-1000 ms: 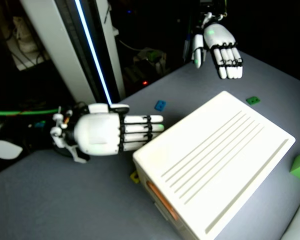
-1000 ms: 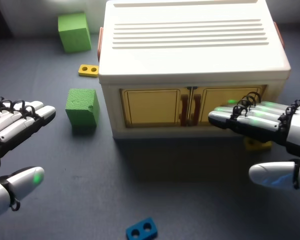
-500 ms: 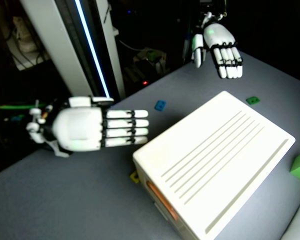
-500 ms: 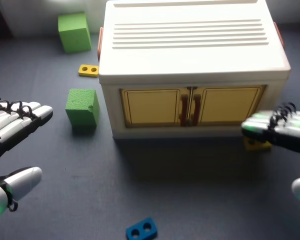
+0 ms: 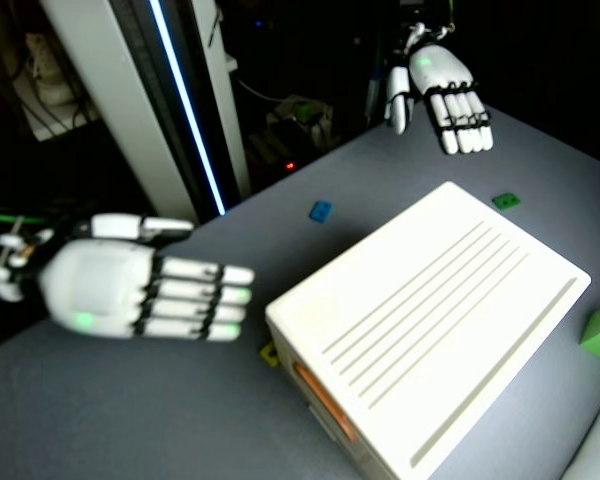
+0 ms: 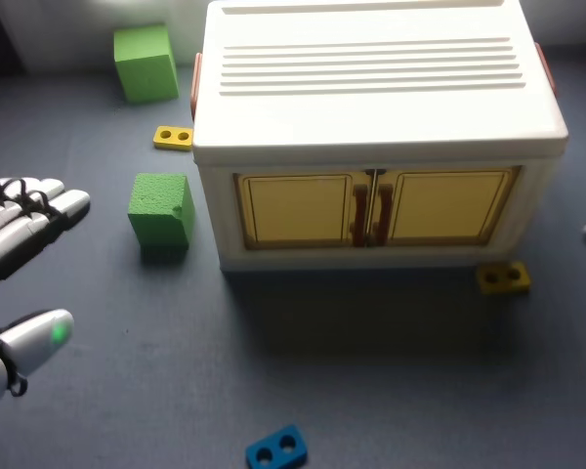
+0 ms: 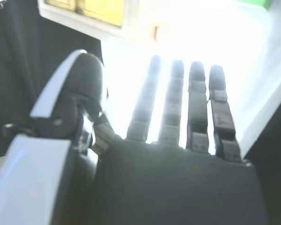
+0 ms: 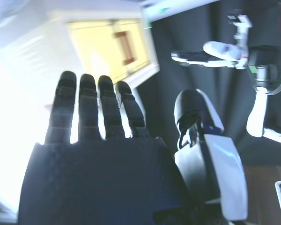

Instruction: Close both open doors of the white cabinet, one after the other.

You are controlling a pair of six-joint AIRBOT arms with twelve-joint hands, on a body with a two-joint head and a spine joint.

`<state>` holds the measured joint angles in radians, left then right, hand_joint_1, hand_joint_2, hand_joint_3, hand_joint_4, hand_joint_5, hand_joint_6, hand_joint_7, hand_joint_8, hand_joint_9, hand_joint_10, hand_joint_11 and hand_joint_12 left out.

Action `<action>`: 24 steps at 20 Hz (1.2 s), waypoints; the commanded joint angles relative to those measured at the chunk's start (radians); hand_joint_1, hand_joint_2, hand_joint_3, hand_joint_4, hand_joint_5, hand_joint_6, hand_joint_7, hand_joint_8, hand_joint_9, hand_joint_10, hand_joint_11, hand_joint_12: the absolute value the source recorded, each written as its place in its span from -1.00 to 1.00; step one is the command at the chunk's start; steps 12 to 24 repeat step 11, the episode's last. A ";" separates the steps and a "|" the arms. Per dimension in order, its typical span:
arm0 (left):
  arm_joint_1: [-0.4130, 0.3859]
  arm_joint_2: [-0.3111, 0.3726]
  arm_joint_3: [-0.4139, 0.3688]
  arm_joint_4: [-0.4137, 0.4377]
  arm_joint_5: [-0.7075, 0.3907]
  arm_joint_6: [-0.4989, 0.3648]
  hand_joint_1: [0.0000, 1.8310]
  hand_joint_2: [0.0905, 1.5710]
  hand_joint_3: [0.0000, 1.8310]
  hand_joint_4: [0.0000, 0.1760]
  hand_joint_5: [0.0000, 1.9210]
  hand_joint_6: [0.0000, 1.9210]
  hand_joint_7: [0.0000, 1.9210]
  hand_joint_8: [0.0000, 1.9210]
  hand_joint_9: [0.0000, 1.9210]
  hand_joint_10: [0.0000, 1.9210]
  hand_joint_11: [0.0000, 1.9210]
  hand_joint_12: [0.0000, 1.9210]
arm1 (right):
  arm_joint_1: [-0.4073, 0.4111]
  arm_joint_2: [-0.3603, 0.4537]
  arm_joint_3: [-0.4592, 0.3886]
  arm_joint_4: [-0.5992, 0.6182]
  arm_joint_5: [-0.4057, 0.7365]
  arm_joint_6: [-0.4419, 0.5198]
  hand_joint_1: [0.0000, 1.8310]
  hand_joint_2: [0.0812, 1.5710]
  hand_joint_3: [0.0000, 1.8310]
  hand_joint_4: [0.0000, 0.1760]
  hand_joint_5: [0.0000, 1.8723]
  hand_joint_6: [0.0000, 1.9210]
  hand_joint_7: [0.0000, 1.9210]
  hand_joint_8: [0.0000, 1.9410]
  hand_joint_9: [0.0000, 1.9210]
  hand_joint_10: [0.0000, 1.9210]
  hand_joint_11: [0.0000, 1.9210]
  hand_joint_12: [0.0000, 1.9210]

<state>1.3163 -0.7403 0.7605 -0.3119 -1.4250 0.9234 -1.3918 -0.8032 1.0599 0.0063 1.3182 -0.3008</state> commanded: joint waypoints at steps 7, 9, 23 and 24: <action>-0.023 -0.043 0.062 -0.046 -0.255 -0.107 -0.87 0.84 -1.00 -1.00 -1.00 -1.00 -1.00 -1.00 -1.00 -1.00 -1.00 -1.00 | -0.026 0.005 -0.008 0.296 0.416 -0.085 -0.59 0.85 -0.98 -1.00 -0.79 -0.99 -0.78 -0.99 -0.75 -0.99 -0.92 -0.42; -0.051 -0.056 0.087 -0.046 -0.291 -0.136 -0.72 0.75 -1.00 -1.00 -0.96 -1.00 -0.89 -0.98 -0.88 -0.99 -1.00 -0.66 | 0.006 0.003 -0.004 0.339 0.445 -0.087 -0.35 0.84 -1.00 -1.00 -0.73 -1.00 -0.69 -0.99 -0.64 -0.99 -0.92 -0.03; -0.065 -0.065 0.110 -0.050 -0.306 -0.182 -0.90 0.81 -0.99 -0.53 -1.00 -1.00 -0.95 -1.00 -0.92 -1.00 -1.00 -0.80 | 0.086 -0.010 0.022 0.313 0.445 -0.094 -0.32 0.78 -1.00 -1.00 -0.66 -0.99 -0.40 -0.97 -0.31 -0.92 -0.66 0.15; -0.065 -0.065 0.110 -0.050 -0.306 -0.182 -0.90 0.81 -0.99 -0.53 -1.00 -1.00 -0.95 -1.00 -0.92 -1.00 -1.00 -0.80 | 0.086 -0.010 0.022 0.313 0.445 -0.094 -0.32 0.78 -1.00 -1.00 -0.66 -0.99 -0.40 -0.97 -0.31 -0.92 -0.66 0.15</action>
